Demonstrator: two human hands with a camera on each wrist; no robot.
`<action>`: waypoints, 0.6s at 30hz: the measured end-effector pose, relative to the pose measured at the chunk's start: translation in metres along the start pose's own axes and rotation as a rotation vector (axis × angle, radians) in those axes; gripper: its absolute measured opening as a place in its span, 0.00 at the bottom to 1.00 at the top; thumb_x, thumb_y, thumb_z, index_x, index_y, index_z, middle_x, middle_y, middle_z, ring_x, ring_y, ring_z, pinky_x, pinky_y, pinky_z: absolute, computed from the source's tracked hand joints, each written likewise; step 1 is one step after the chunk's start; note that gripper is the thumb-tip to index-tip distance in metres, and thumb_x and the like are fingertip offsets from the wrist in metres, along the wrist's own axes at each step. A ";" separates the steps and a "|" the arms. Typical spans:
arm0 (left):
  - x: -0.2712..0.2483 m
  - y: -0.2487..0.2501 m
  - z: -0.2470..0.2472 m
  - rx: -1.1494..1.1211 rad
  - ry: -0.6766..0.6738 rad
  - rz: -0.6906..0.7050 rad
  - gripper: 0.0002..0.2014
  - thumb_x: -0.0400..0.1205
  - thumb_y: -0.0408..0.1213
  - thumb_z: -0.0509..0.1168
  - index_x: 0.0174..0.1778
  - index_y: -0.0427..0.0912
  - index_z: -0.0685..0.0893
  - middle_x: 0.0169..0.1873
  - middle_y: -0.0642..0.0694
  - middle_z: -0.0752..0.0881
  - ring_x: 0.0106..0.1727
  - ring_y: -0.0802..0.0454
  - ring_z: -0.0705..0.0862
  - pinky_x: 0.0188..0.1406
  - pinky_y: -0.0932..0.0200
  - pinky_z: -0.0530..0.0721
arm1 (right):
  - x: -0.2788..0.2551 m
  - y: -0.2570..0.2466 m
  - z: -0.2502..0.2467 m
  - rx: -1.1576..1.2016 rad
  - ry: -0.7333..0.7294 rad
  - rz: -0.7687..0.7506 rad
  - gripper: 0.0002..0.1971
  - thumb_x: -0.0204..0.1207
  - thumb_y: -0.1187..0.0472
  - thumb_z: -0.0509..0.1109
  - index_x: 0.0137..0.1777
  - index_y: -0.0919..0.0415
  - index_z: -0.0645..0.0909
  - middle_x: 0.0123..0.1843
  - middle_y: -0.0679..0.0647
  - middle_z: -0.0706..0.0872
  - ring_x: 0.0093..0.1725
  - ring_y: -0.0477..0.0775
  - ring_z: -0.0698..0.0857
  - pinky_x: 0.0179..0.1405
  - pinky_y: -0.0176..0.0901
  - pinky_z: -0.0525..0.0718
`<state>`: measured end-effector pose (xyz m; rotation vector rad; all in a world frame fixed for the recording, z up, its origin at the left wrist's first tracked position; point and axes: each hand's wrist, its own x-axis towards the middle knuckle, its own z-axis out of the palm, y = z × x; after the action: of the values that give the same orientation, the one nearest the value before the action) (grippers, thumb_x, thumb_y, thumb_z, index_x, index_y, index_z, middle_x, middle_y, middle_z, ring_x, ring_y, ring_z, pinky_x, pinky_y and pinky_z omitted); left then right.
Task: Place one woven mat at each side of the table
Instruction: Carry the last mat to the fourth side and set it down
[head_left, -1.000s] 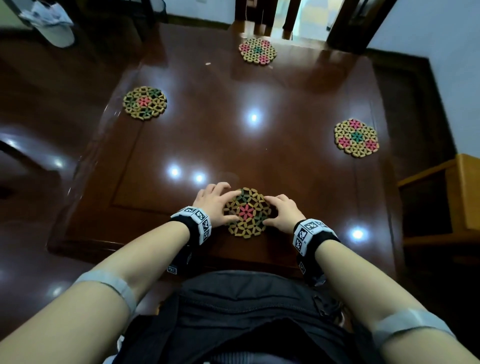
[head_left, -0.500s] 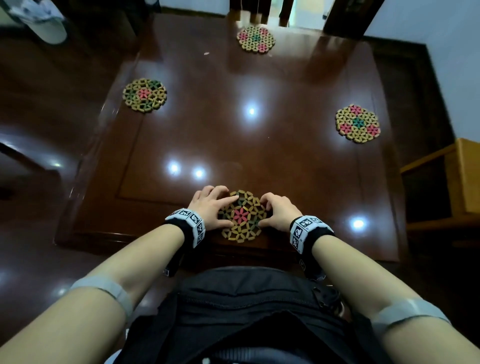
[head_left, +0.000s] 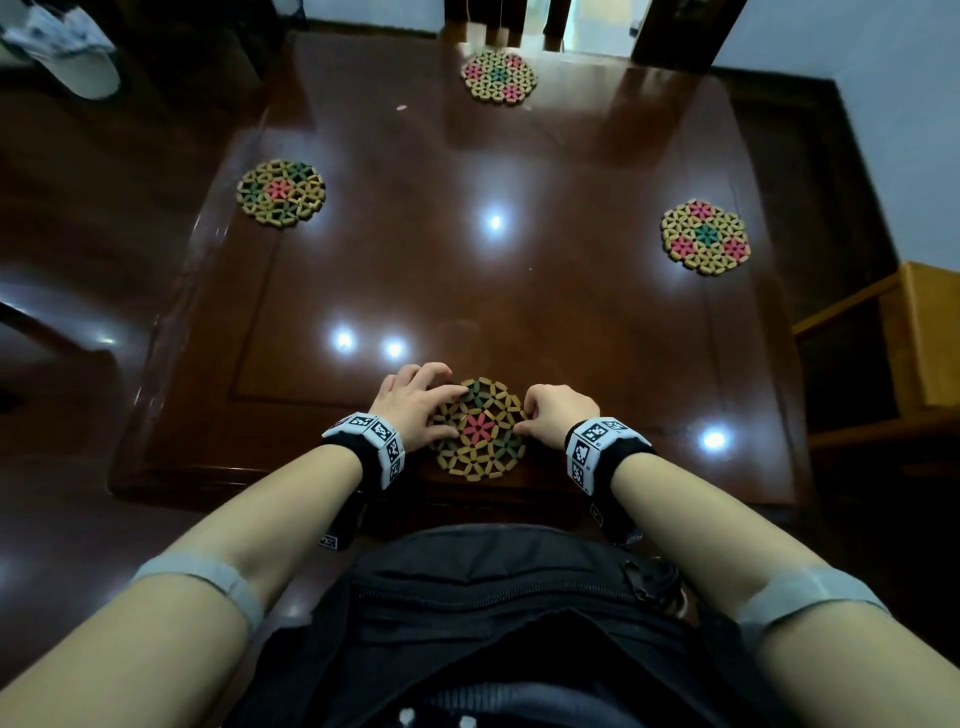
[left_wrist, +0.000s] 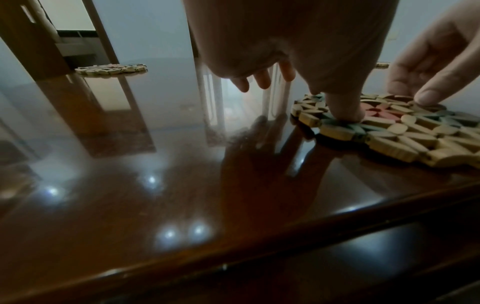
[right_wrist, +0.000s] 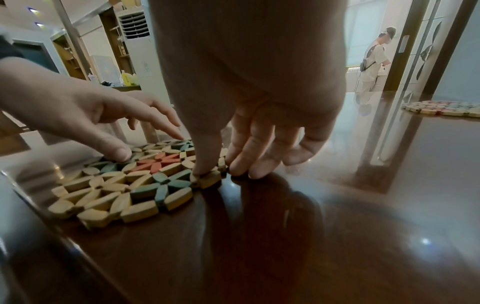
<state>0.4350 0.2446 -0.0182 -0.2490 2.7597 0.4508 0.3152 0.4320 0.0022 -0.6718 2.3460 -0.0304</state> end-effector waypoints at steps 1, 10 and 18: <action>0.000 -0.001 0.000 -0.010 0.000 -0.005 0.33 0.74 0.59 0.69 0.76 0.63 0.69 0.78 0.53 0.63 0.77 0.46 0.60 0.75 0.49 0.60 | 0.000 -0.001 0.000 -0.002 -0.004 0.002 0.15 0.72 0.43 0.73 0.51 0.51 0.80 0.55 0.52 0.87 0.55 0.57 0.85 0.47 0.48 0.80; -0.003 -0.002 0.000 -0.029 -0.025 -0.062 0.35 0.72 0.61 0.69 0.76 0.63 0.68 0.77 0.53 0.63 0.77 0.46 0.59 0.76 0.48 0.60 | -0.003 -0.005 -0.005 -0.043 -0.034 0.008 0.15 0.73 0.44 0.73 0.52 0.52 0.79 0.54 0.52 0.86 0.53 0.57 0.85 0.46 0.48 0.80; -0.002 0.000 0.001 -0.024 -0.024 -0.058 0.34 0.74 0.59 0.69 0.77 0.61 0.68 0.77 0.53 0.64 0.77 0.45 0.60 0.76 0.47 0.61 | -0.005 -0.007 -0.003 -0.058 -0.027 0.041 0.16 0.74 0.44 0.71 0.54 0.54 0.79 0.55 0.53 0.86 0.55 0.58 0.85 0.47 0.47 0.79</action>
<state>0.4374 0.2455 -0.0178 -0.3262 2.7172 0.4692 0.3198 0.4280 0.0090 -0.6480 2.3412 0.0644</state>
